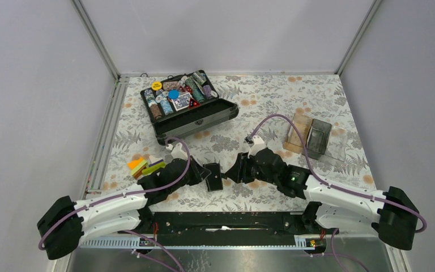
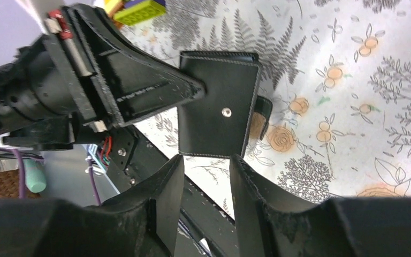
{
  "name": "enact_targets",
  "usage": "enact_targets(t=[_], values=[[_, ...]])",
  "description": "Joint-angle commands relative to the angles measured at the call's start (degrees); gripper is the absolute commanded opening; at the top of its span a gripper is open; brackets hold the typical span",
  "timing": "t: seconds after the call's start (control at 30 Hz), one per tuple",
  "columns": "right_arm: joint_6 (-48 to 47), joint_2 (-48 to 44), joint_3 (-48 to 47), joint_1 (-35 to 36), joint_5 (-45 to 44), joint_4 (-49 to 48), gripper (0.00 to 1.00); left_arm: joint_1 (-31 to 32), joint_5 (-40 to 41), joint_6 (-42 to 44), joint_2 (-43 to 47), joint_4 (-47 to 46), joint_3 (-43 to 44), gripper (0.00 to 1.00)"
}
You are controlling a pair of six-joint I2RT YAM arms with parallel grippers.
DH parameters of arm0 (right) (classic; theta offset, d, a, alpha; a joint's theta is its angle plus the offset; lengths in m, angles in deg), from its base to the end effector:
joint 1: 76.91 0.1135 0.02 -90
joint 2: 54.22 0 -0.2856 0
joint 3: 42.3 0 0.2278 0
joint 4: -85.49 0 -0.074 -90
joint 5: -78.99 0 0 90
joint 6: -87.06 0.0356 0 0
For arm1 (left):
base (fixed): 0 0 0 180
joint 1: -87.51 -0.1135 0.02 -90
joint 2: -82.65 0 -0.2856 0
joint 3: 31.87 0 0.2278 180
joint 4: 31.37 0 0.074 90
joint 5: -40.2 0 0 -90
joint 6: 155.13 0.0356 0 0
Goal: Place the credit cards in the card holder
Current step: Open the card holder at the center of the board.
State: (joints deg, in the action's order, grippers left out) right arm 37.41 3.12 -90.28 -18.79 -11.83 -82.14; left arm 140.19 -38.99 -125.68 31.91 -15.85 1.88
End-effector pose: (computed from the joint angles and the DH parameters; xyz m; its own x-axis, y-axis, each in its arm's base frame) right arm 0.1021 0.1632 0.2763 -0.6942 0.1096 -0.7114 -0.5151 0.6146 0.5974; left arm 0.0957 -0.1145 0.2095 -0.7569 -0.4179 -0.5024 0.0532 0.7268 -0.6848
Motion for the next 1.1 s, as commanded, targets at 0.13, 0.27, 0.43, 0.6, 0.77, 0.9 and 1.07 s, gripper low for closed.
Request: enact_targets(t=[0.13, 0.27, 0.43, 0.6, 0.77, 0.9, 1.07], values=[[3.5, 7.13, 0.91, 0.32, -3.92, -1.03, 0.5, 0.23, 3.77, -3.06, -3.32, -9.74, -2.55, 0.0], [2.59, 11.28, 0.19, 0.32, -3.83, -1.82, 0.56, 0.29, 3.26, -3.18, -3.99, -10.32, -3.19, 0.0], [1.96, 15.51, -1.21, 0.34, -4.45, -2.1, 0.55, 0.24, 3.3, -3.55, -3.98, -10.8, -3.81, 0.0], [1.66, 18.29, -2.06, 0.32, -5.21, -2.62, 0.51, 0.24, 2.79, -3.49, -4.07, -10.97, -4.39, 0.0], [1.1, 21.09, -3.3, 0.23, -5.48, -4.03, 0.48, 0.23, 2.2, -3.34, -4.37, -10.89, -4.75, 0.0], [0.89, 23.92, -4.85, 0.23, -4.89, -4.77, 0.43, 0.25, 2.11, -3.52, -4.34, -10.77, -4.86, 0.0], [0.47, 26.7, -6.3, 0.24, -5.2, -5.67, 0.38, 0.28, 2.26, -3.52, -4.11, -10.37, -4.86, 0.0]])
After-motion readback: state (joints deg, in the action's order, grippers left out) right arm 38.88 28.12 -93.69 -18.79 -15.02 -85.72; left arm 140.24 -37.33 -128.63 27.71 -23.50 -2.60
